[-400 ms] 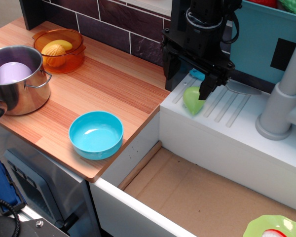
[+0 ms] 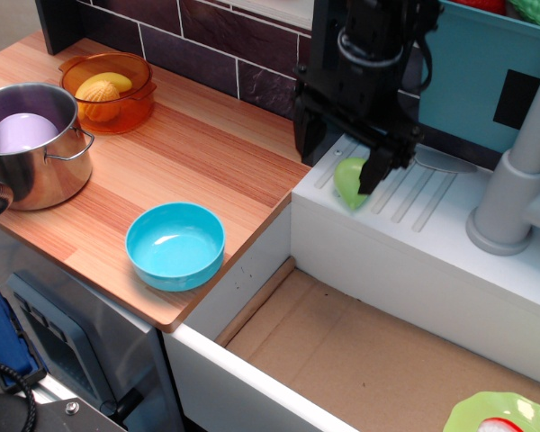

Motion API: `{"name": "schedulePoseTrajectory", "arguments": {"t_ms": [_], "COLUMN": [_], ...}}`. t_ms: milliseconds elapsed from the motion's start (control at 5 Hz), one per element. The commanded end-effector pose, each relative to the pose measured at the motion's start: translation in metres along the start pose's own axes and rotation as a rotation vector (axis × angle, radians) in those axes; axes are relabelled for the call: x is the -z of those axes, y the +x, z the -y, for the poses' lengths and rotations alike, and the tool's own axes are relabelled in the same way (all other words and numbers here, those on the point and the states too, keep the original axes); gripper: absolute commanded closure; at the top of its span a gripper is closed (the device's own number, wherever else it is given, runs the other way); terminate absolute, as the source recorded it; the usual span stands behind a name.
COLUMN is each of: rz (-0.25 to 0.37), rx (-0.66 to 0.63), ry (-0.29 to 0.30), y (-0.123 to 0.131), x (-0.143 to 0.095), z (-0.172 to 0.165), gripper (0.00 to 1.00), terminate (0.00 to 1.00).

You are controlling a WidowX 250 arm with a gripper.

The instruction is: Put pear in bowl

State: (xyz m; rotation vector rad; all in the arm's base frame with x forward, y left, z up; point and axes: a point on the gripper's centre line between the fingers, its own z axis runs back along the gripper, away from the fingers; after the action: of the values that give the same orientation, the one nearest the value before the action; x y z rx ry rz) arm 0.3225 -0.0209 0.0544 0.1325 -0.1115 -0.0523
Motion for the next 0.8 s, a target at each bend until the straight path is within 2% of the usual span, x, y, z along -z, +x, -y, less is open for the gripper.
{"name": "schedulePoseTrajectory", "arguments": {"t_ms": [0,600], "rz": [0.082,0.173], "rx": [-0.038,-0.053], "ry": [0.009,-0.016], "y": [0.017,0.051], "x": [-0.006,0.02], "z": [-0.004,-0.008], "gripper": [0.0,0.0], "terminate": [0.0,0.0]}}
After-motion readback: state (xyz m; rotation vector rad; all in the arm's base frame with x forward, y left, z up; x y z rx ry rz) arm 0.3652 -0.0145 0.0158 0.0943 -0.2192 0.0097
